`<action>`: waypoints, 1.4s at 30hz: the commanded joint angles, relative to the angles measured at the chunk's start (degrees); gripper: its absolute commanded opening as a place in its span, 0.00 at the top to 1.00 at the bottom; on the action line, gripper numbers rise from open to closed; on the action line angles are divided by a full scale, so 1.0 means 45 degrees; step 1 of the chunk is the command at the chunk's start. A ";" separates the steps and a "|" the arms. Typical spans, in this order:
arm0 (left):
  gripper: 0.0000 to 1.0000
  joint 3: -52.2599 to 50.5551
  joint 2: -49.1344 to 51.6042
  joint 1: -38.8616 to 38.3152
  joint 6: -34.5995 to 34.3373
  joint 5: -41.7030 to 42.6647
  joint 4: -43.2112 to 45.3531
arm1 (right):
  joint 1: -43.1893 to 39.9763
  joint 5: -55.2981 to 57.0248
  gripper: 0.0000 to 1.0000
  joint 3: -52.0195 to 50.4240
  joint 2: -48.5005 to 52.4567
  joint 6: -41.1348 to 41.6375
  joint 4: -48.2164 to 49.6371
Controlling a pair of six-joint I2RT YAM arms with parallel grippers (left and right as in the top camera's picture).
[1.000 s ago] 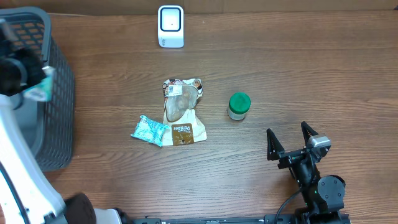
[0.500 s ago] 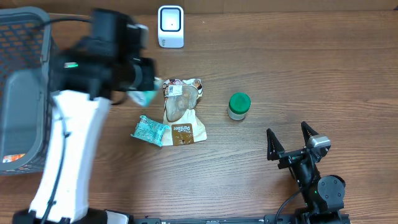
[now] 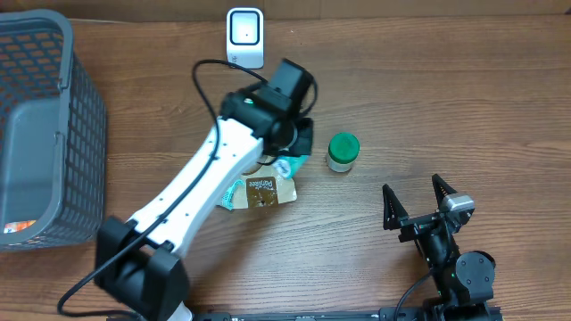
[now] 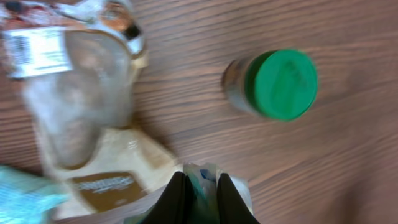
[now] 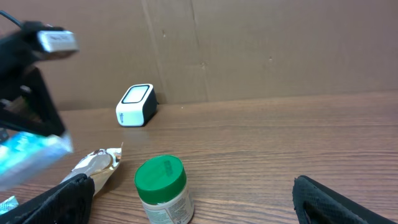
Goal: Scan the item barcode
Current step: 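Carry the mint pack with the left gripper and set it beside the jar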
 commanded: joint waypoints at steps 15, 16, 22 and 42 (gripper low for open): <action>0.96 -0.0078 0.2574 -0.1005 -0.5207 0.0408 0.1001 | 0.0049 0.0117 0.00 -0.0136 -0.0146 0.0010 0.0049; 0.96 -0.0078 0.2671 -0.1005 -0.5207 0.0505 0.1073 | 0.0049 0.0117 0.00 -0.0136 -0.0146 0.0010 0.0049; 0.96 -0.0078 0.2739 -0.1015 -0.5212 0.0724 0.1345 | 0.0049 0.0117 0.00 -0.0136 -0.0146 0.0010 0.0049; 0.96 -0.0078 0.2739 -0.1073 -0.6159 0.0214 0.1302 | 0.0049 0.0117 0.00 -0.0136 -0.0146 0.0010 0.0049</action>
